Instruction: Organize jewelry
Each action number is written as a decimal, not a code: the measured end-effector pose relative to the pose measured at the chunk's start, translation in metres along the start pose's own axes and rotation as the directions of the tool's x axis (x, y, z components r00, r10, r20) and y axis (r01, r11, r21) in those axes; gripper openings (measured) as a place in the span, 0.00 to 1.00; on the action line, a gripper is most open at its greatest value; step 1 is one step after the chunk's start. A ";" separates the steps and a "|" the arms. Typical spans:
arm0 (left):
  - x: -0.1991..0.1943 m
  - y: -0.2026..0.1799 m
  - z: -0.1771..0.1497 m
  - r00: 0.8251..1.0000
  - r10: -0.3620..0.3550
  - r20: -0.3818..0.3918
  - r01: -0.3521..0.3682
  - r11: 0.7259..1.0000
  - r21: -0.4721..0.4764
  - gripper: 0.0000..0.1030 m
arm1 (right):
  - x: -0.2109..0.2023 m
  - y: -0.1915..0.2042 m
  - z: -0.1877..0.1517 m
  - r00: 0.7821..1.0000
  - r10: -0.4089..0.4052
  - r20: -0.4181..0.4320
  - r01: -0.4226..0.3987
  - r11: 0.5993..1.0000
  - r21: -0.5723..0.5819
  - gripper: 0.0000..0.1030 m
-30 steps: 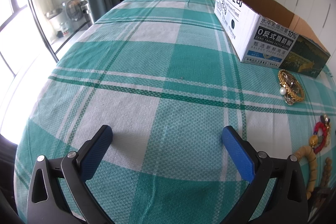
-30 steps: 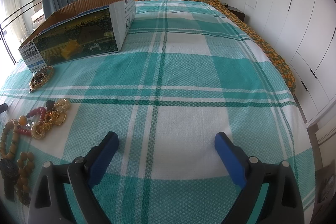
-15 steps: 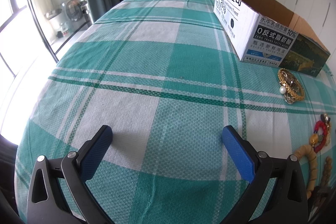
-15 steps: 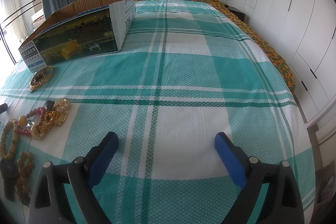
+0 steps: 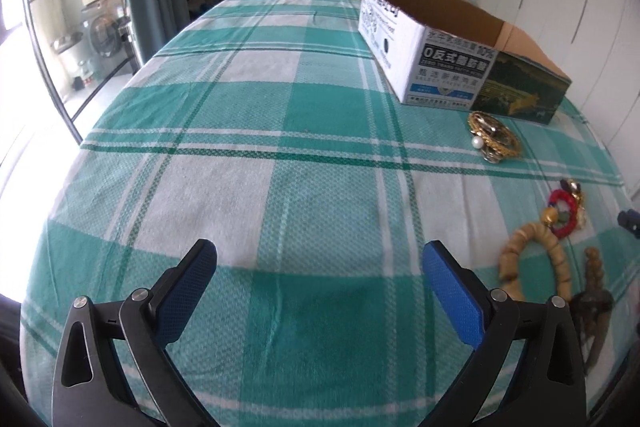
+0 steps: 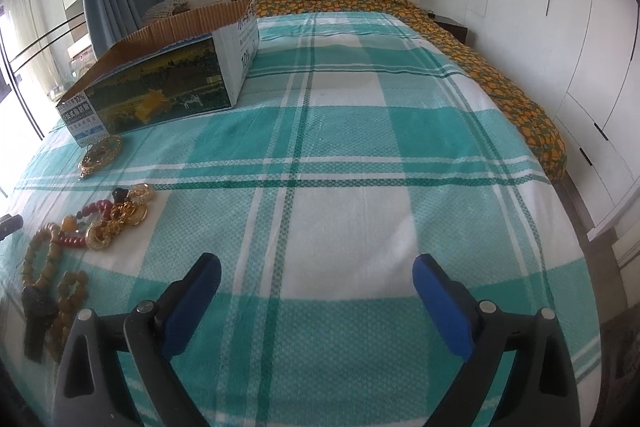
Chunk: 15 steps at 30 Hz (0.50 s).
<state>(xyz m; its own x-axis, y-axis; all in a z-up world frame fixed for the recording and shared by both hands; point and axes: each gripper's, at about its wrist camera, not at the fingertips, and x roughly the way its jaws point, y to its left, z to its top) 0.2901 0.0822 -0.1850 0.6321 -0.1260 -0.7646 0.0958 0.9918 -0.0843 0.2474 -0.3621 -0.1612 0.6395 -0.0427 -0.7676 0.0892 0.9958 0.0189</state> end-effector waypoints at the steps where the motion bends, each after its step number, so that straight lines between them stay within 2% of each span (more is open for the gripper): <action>1: -0.006 -0.003 -0.004 1.000 -0.022 0.007 0.022 1.000 0.008 0.99 | -0.007 0.001 -0.004 1.000 0.001 0.011 -0.001 1.000 -0.007 0.96; 6: -0.029 -0.023 -0.016 0.991 -0.127 0.035 0.126 0.992 0.026 0.99 | -0.038 0.019 -0.019 0.997 0.049 0.054 -0.047 0.998 -0.047 0.96; 9: -0.032 -0.037 -0.015 0.984 -0.174 0.026 0.173 0.984 0.038 0.99 | -0.052 0.039 -0.028 0.993 0.096 0.064 -0.091 0.993 -0.080 0.96; 13: -0.030 -0.056 -0.012 0.980 -0.200 0.007 0.199 0.976 0.084 0.99 | -0.064 0.066 -0.040 0.982 0.177 0.059 -0.170 0.979 -0.110 0.95; 15: -0.026 -0.065 -0.013 0.982 -0.191 -0.014 0.191 0.975 0.115 0.99 | -0.067 0.080 -0.046 0.976 0.213 0.046 -0.206 0.970 -0.128 0.95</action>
<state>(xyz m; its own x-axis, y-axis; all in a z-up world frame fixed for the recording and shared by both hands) 0.2576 0.0209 -0.1683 0.5915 -0.3128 -0.7431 0.3030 0.9404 -0.1546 0.1764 -0.2755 -0.1381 0.6783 0.1667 -0.7157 -0.1427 0.9853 0.0942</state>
